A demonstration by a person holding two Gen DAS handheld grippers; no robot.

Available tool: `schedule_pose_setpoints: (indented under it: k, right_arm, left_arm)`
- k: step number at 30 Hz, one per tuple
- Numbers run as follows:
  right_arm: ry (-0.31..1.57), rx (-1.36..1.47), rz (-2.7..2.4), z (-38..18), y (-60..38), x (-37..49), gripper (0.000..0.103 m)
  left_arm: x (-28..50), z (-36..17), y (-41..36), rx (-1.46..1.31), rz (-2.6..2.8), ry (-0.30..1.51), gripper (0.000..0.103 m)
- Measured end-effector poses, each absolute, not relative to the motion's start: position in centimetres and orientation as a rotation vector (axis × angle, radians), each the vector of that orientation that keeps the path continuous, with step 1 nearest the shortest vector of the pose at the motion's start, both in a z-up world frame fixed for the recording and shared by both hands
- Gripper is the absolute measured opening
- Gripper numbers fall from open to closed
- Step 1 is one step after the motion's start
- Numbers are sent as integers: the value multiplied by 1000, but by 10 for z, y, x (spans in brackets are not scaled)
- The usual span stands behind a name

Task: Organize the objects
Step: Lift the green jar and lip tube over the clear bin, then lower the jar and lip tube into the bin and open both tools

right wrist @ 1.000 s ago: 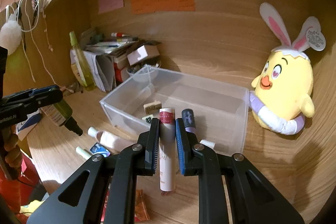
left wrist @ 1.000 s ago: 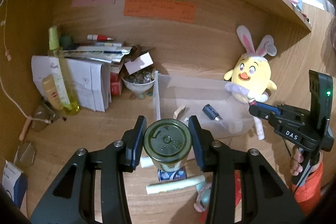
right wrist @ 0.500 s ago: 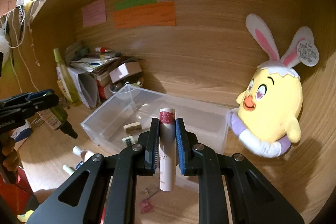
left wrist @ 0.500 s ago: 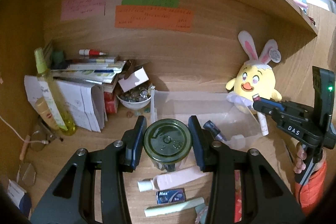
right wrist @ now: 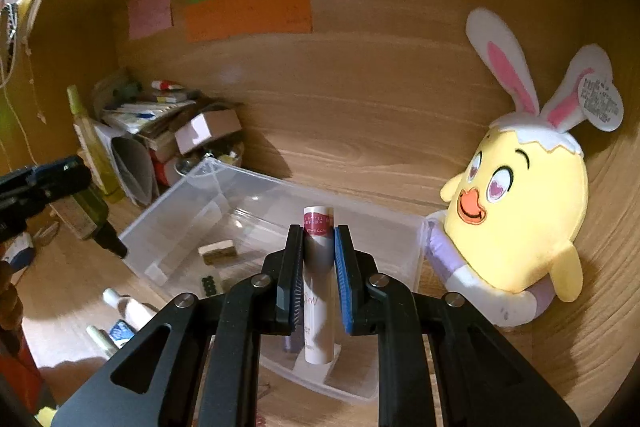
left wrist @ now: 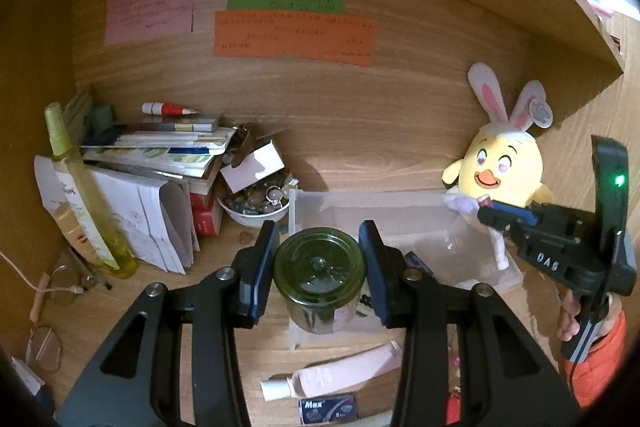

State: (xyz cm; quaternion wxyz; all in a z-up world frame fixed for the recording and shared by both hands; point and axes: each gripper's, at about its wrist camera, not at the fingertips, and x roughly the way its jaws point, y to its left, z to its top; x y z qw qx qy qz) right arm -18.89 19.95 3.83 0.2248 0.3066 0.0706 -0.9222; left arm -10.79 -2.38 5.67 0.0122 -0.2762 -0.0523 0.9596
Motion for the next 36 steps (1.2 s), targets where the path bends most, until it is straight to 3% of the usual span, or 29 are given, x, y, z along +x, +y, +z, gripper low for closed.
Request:
schedule_pose_setpoints:
  k: [13, 36]
  right_arm:
    - [220, 933, -2556, 14, 202, -206, 14]
    - [346, 1068, -2474, -25, 181, -215, 14]
  left_arm:
    - [-127, 59, -20, -861, 2970, -179, 41]
    - [-172, -6, -11, -1146, 2849, -175, 41]
